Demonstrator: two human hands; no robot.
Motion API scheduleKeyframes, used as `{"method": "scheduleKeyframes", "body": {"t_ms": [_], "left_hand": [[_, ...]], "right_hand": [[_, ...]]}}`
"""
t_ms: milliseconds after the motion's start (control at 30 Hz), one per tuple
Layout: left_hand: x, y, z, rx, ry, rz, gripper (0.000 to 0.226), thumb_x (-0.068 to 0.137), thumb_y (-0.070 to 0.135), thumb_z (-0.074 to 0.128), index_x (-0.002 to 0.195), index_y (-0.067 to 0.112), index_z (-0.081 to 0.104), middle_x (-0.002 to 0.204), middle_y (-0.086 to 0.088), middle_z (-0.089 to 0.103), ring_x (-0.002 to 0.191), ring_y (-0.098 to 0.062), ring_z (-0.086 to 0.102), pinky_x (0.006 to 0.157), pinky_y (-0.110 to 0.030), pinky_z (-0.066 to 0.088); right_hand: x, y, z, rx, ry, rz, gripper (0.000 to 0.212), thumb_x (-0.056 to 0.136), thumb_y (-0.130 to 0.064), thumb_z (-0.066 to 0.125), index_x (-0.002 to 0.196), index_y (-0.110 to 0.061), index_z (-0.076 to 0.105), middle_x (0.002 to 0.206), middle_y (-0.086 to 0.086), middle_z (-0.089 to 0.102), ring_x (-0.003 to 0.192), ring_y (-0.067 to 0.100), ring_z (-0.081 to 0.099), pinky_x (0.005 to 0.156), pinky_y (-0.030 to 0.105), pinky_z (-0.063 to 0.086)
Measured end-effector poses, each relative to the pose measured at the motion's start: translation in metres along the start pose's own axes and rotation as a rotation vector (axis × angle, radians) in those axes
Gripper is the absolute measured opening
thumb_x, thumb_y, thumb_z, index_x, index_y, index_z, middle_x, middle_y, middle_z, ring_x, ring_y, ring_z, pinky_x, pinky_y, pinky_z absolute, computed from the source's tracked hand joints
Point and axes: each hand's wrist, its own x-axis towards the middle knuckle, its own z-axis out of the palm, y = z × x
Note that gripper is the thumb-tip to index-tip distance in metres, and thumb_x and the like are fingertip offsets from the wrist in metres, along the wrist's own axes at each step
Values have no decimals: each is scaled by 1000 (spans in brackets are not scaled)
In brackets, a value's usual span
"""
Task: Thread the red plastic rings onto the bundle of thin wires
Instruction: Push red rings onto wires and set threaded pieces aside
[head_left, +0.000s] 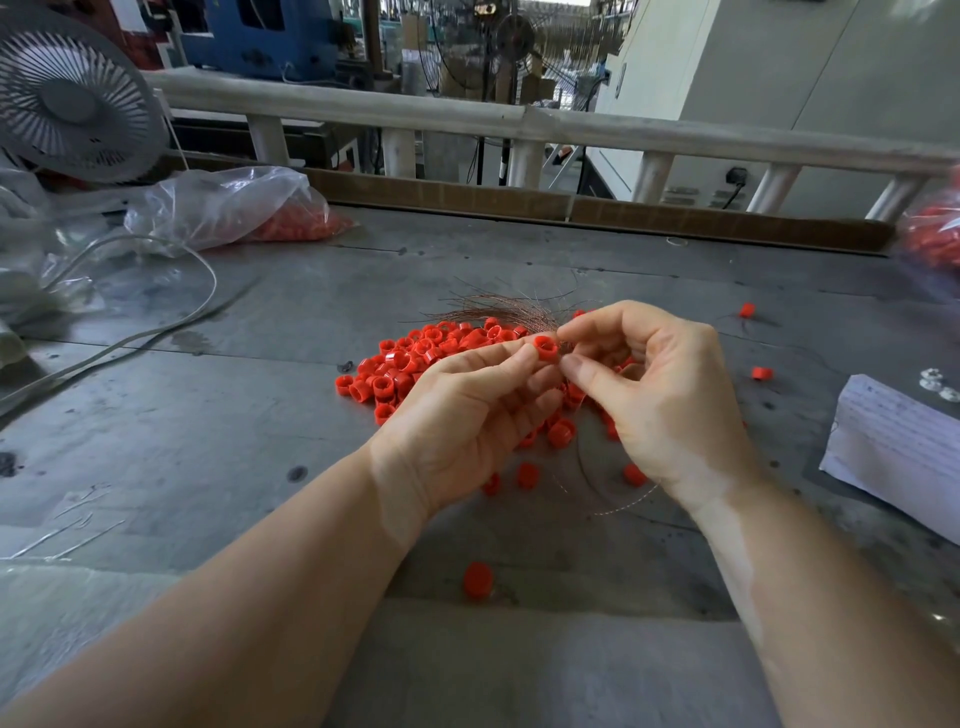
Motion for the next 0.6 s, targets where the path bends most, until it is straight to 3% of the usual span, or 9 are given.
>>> {"method": "scheduleKeyframes", "body": {"t_ms": [233,367,600], "left_hand": [[2,-1,0,-1,16,34,19,67,8,59,83,-1,64,71,-7,63,65,-9,63,70,-20,55],[3,-1,-1,20,19,28,22,68,7,59,87,-2,63,73,-9,64,65,-10,63,72,-21,55],[3,0,-1,11,41,61,17,84,-2,51,93,4,63,70,-8,64,63,-12,66,63,-20,57]], "right_hand": [[-2,2,0,-217,23,-110,18,79,2,69,78,-16,71,73,-6,64,66,4,56,62,8,39],[-2,5,0,-310,20,-137,17,78,4,69,76,-13,70,70,-11,57,64,0,52,62,8,38],[0,4,0,-87,43,34,27,78,4,68,69,-21,65,58,-12,60,55,-3,52,54,6,38]]}}
